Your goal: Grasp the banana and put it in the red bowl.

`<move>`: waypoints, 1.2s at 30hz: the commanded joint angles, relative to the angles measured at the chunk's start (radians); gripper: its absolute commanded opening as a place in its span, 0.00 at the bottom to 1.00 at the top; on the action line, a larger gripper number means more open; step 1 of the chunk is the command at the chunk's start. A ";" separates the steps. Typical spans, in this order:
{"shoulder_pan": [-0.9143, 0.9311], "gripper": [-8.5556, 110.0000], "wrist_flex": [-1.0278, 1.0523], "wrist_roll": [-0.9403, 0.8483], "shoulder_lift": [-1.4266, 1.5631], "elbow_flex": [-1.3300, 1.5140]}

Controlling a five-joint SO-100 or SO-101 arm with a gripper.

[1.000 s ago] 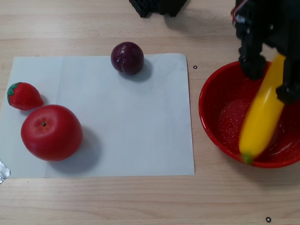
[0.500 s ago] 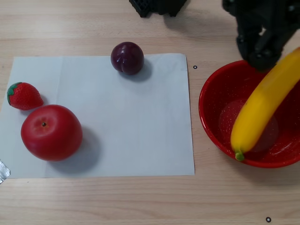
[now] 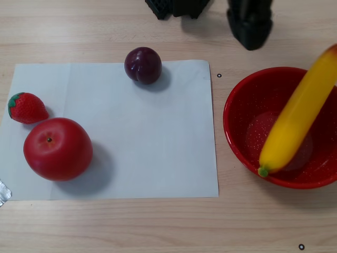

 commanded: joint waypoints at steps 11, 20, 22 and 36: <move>-0.172 0.07 -0.365 0.069 0.486 0.546; -0.244 0.07 -0.767 0.078 0.770 1.057; -0.249 0.07 -0.847 0.075 0.824 1.158; -0.238 0.07 -1.407 0.034 1.094 1.750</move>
